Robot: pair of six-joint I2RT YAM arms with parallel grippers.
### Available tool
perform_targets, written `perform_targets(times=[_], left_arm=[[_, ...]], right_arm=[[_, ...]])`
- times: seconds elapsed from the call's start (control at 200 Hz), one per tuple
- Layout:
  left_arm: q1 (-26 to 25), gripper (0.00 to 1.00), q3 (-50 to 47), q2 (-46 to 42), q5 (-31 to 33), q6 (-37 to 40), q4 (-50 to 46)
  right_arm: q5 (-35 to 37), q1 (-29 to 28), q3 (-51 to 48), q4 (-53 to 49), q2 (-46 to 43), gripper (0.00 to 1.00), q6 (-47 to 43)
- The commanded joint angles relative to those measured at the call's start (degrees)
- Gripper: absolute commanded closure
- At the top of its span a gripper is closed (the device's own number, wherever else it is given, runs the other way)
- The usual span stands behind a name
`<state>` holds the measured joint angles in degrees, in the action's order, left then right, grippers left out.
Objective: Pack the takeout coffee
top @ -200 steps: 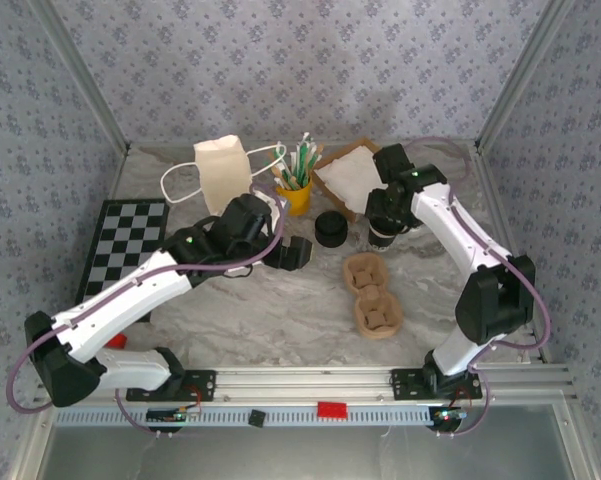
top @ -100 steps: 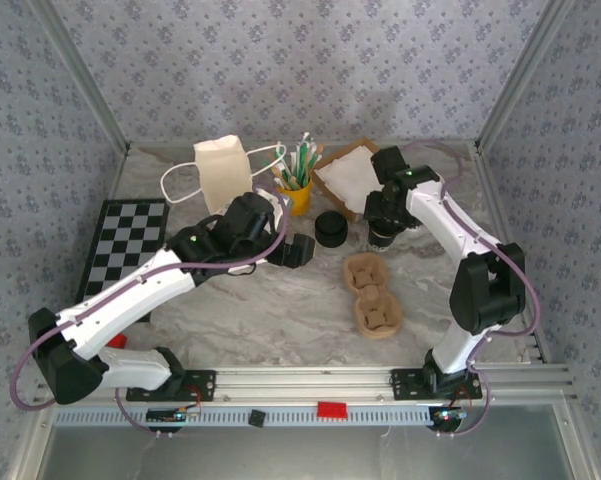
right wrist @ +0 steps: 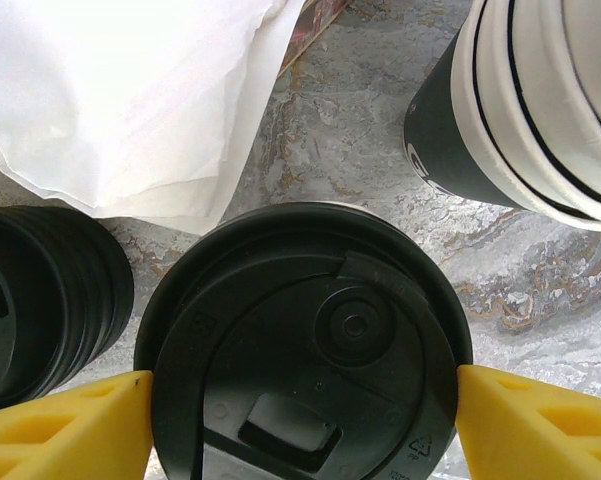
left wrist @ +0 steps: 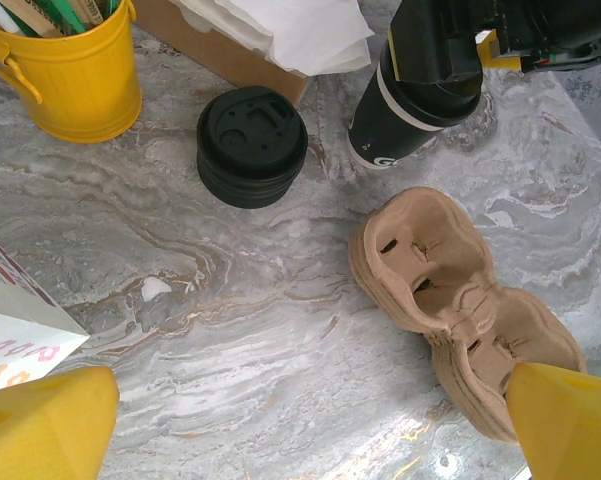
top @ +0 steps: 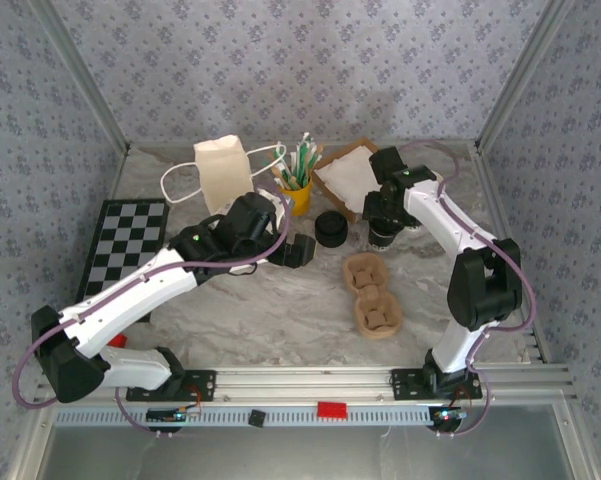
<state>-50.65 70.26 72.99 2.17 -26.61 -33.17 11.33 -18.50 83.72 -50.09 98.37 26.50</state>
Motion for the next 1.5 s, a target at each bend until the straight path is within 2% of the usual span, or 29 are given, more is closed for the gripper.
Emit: perform_targets(times=[0.0,0.14,0.585,0.955,1.154,1.364,1.494], left_arm=[[-0.32,0.00,1.71,0.31,0.29,0.07,0.30],[-0.33,0.00,1.90,0.42,0.19,0.16,0.29],[-0.33,0.01,1.99,0.57,0.34,0.42,0.02],[-0.32,0.01,2.37,0.92,0.20,0.86,-0.01],[-0.32,0.01,2.47,0.85,0.20,1.21,-0.12],[-0.33,0.01,2.27,0.49,0.07,1.13,-0.20],[-0.32,0.01,2.09,0.14,-0.33,1.12,-0.10]], right_arm=[[-0.23,0.21,0.84,-1.52,-0.09,0.21,-0.32],[-0.61,0.31,1.71,-2.35,-0.57,0.18,-0.42],[-1.70,0.20,3.55,-5.68,4.72,0.26,-0.94],[-2.33,-1.86,-0.97,-8.03,8.41,0.28,-1.00],[-5.23,-1.11,-0.66,-7.21,5.34,0.25,-0.88],[-4.21,-1.17,0.47,-8.07,3.00,0.32,-0.49],[-5.14,-1.20,0.93,-10.51,1.06,0.32,-0.97]])
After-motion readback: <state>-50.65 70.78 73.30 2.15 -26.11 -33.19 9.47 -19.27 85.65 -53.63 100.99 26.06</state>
